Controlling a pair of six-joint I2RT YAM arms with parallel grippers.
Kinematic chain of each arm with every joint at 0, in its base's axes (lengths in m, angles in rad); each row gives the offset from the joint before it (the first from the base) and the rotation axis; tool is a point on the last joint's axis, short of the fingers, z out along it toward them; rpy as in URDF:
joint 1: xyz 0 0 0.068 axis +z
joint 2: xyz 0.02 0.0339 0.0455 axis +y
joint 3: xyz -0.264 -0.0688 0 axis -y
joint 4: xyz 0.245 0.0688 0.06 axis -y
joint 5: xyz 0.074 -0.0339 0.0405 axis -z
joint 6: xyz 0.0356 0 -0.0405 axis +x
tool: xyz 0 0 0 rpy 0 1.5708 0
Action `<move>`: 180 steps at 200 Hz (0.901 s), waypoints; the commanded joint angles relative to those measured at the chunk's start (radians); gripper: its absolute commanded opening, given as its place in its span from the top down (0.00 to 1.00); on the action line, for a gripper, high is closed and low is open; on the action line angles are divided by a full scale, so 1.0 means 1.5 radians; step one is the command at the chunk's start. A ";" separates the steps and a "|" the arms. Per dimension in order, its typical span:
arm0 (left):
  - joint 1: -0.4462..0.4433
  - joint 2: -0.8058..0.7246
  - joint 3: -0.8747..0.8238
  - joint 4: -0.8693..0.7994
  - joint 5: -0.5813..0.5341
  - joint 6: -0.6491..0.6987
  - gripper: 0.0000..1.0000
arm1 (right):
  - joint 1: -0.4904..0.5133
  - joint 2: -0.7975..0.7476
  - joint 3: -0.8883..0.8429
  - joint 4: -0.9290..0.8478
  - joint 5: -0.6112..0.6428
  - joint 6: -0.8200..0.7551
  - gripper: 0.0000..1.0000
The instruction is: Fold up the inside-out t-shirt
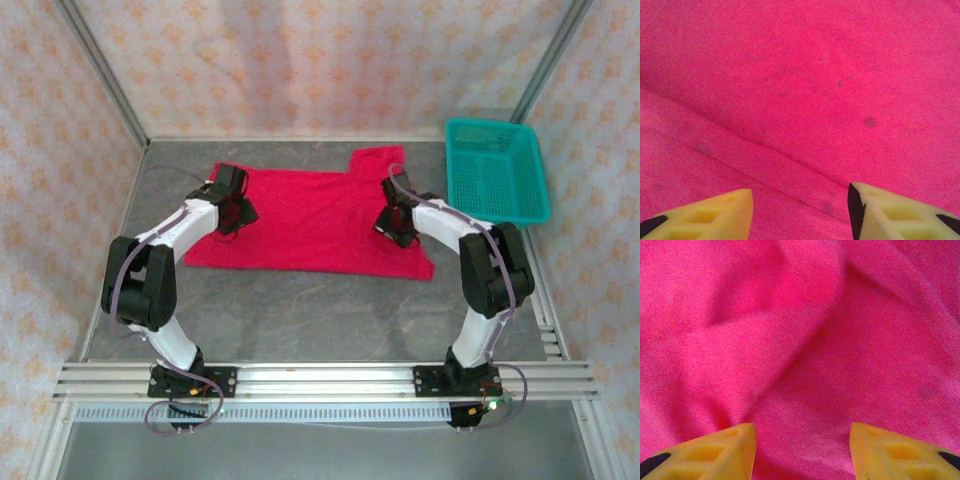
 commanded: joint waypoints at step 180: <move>0.067 -0.226 -0.072 -0.100 -0.009 0.087 0.40 | 0.033 -0.275 -0.061 -0.132 0.142 -0.084 0.37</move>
